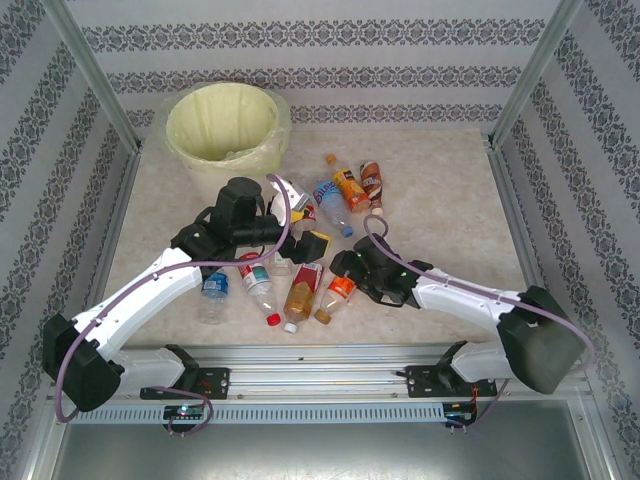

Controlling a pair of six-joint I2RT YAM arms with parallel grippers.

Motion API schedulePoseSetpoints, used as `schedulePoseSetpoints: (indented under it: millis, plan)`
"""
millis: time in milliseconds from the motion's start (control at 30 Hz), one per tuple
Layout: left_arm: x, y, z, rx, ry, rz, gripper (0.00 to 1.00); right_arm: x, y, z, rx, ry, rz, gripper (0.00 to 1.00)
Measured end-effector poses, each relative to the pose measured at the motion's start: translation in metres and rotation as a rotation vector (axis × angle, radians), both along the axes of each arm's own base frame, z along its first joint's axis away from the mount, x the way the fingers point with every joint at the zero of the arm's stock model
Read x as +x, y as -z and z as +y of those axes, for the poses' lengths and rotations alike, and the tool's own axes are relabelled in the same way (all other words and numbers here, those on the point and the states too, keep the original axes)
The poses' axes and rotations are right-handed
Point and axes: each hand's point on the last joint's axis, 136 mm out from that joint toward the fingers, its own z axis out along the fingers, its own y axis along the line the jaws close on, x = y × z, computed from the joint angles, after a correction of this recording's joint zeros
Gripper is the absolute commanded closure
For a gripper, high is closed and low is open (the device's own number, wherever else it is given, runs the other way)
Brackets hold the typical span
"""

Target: Put the plastic bottles in the bin

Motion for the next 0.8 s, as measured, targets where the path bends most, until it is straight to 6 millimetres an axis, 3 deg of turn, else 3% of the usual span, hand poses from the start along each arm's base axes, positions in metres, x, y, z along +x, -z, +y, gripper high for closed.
schedulePoseSetpoints:
  millis: [200,500,667,800]
  plan:
    - [-0.001,0.001,-0.001,0.007,0.002,-0.009,0.0,0.004,0.015,0.003,-0.01,0.012,0.021,0.18]
    - [0.001,0.001,0.0,0.014,-0.007,-0.013,0.0,0.01,0.019,0.002,-0.012,0.05,0.017,0.42]
    - [0.002,0.002,0.001,0.018,-0.017,-0.016,0.0,0.012,0.018,0.003,-0.008,0.054,0.007,0.51]
    - [0.003,0.002,0.001,0.022,-0.025,-0.017,0.0,0.015,0.007,0.0,-0.011,0.052,-0.033,0.52]
